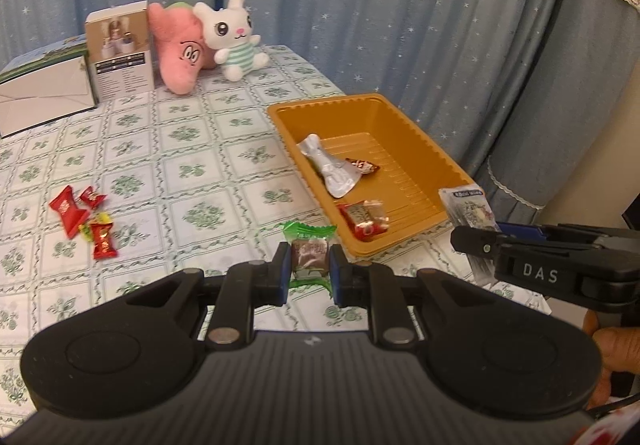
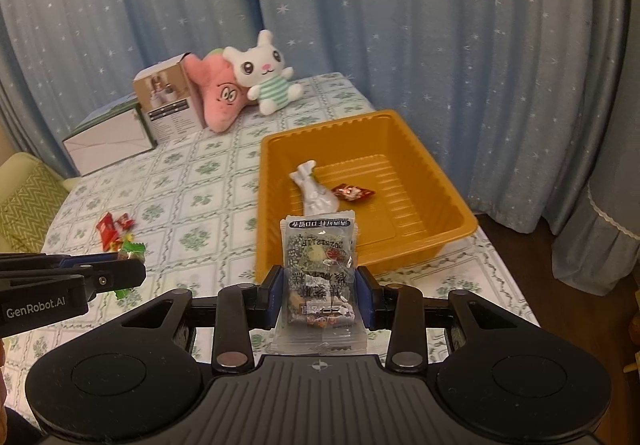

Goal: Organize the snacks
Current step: 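Carry both snacks over the orange tray and open both grippers to drop them, then move both grippers back toward the red candies on the table, then grasp the small red candy with the right gripper while the left grasps the large red packet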

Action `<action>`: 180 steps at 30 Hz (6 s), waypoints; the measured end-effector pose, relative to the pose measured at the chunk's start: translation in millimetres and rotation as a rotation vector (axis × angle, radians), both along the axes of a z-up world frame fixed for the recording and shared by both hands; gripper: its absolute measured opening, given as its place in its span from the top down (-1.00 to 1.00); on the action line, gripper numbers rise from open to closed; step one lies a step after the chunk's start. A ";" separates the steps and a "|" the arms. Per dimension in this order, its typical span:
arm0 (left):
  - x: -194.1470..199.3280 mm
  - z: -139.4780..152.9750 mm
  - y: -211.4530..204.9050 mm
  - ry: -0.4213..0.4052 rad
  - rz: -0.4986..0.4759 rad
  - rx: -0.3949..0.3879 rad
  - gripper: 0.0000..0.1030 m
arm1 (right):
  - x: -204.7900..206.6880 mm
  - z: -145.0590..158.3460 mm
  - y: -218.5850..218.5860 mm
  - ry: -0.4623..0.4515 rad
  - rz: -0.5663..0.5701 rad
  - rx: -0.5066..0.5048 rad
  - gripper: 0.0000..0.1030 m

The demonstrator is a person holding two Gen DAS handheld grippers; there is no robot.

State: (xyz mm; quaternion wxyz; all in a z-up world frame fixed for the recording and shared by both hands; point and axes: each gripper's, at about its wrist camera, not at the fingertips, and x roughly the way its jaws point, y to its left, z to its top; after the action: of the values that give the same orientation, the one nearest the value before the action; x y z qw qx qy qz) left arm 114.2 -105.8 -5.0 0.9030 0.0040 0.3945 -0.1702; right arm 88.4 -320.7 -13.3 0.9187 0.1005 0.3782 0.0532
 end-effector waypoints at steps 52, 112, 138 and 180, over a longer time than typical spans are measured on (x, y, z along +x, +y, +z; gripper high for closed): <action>126.1 -52.1 -98.6 0.089 -0.102 -0.050 0.37 | 104.1 -31.0 -80.7 0.010 -0.087 -0.004 0.26; -59.9 17.2 117.6 -0.043 0.281 0.001 -0.56 | -16.3 20.9 40.3 -0.007 0.088 0.072 -0.26; -64.9 8.6 191.4 -0.029 0.433 0.003 -0.63 | -5.2 13.7 106.6 0.010 0.200 0.049 -0.27; 92.5 -105.9 287.4 0.007 0.468 0.076 -0.62 | 151.3 -114.8 296.7 -0.002 0.471 0.031 0.07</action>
State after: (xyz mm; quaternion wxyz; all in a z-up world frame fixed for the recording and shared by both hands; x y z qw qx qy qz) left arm 206.6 181.6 -110.9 0.9156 -0.0540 0.3940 0.0587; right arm 239.7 -24.0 -128.1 0.8797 0.0233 0.3894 0.2720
